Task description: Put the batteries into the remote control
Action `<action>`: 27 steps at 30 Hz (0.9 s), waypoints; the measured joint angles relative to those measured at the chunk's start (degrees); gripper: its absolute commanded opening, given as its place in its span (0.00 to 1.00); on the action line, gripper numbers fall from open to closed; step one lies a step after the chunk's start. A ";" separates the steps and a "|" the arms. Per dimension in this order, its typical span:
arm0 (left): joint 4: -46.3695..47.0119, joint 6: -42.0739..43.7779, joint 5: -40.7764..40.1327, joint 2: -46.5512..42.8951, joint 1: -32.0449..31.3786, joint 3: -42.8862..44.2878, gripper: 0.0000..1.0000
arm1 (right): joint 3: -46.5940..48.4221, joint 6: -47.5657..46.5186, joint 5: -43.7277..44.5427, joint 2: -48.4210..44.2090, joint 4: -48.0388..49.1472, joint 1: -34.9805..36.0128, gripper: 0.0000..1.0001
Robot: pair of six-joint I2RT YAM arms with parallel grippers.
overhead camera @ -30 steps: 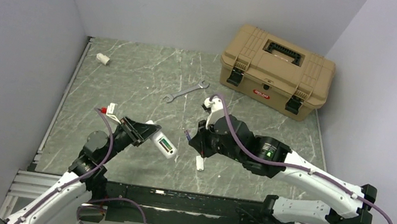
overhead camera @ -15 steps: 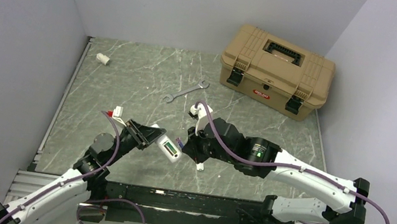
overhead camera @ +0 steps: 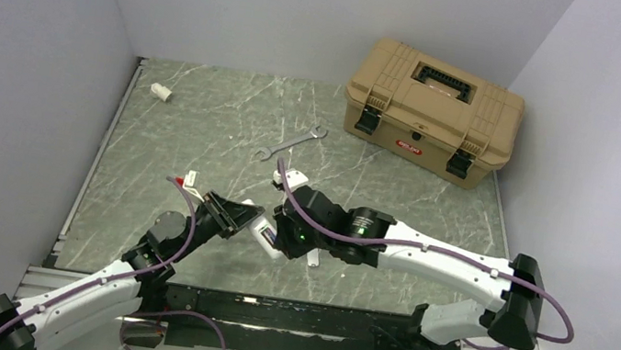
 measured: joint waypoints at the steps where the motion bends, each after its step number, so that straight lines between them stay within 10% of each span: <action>1: 0.11 0.00 -0.07 0.02 -0.22 -0.22 0.00 | 0.00 0.59 -0.26 0.98 -0.17 0.00 0.00; 27: 3.39 0.00 -0.35 3.23 -0.70 -0.57 0.00 | 0.42 2.08 -1.62 4.20 -1.09 -0.02 0.00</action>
